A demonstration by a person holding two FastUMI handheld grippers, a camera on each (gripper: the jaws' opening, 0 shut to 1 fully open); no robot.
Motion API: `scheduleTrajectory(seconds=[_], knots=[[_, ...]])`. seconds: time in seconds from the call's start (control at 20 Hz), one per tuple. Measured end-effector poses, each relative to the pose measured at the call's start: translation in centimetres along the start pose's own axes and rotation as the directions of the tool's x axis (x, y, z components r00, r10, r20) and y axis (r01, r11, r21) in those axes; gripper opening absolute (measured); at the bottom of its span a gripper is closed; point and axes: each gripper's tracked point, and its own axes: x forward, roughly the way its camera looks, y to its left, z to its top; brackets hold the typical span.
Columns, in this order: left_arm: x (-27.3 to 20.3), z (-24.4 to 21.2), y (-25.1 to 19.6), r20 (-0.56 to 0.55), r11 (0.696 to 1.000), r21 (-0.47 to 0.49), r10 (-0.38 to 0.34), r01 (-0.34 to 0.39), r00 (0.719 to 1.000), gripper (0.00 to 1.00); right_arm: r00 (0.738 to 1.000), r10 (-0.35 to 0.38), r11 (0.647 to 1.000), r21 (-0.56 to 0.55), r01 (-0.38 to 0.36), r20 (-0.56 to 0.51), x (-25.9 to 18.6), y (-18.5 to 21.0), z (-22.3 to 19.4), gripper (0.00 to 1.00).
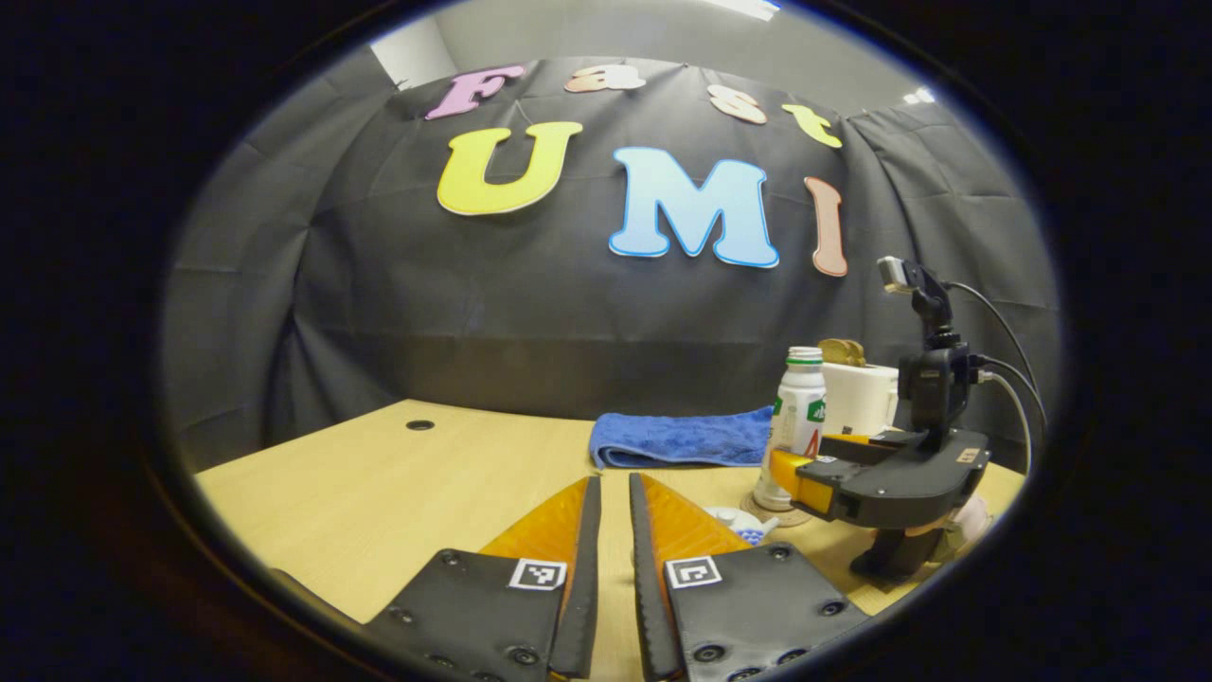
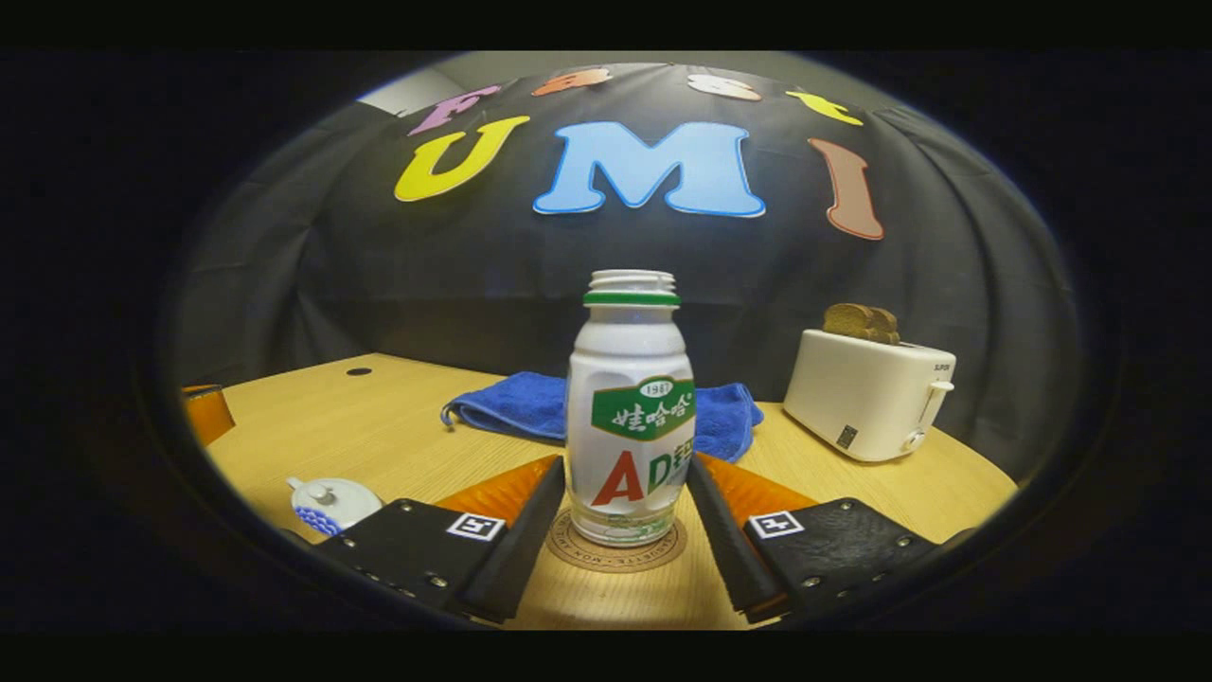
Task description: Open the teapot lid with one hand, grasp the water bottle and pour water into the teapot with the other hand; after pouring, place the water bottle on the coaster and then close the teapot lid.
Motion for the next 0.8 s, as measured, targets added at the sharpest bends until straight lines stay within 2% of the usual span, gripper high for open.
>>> scheduleTrajectory(seconds=[0.2,0.5,0.8], knots=[[-0.3,0.1,-0.3,0.002,1.000,-0.005,-0.002,0.002,1.000,0.32,1.000,0.005,1.000,0.017,-0.005,0.008,-0.4,-0.4,0.2,0.95],[-1.1,1.0,-1.8,0.018,1.000,-0.004,-0.024,0.024,1.000,0.32,0.999,0.008,0.998,0.070,-0.010,0.032,-3.1,-1.3,1.3,0.95],[-3.2,1.4,-5.1,0.040,0.998,-0.013,-0.063,0.064,0.997,0.32,0.997,-0.015,0.993,0.120,0.006,0.072,-8.9,-2.4,1.5,0.95]])
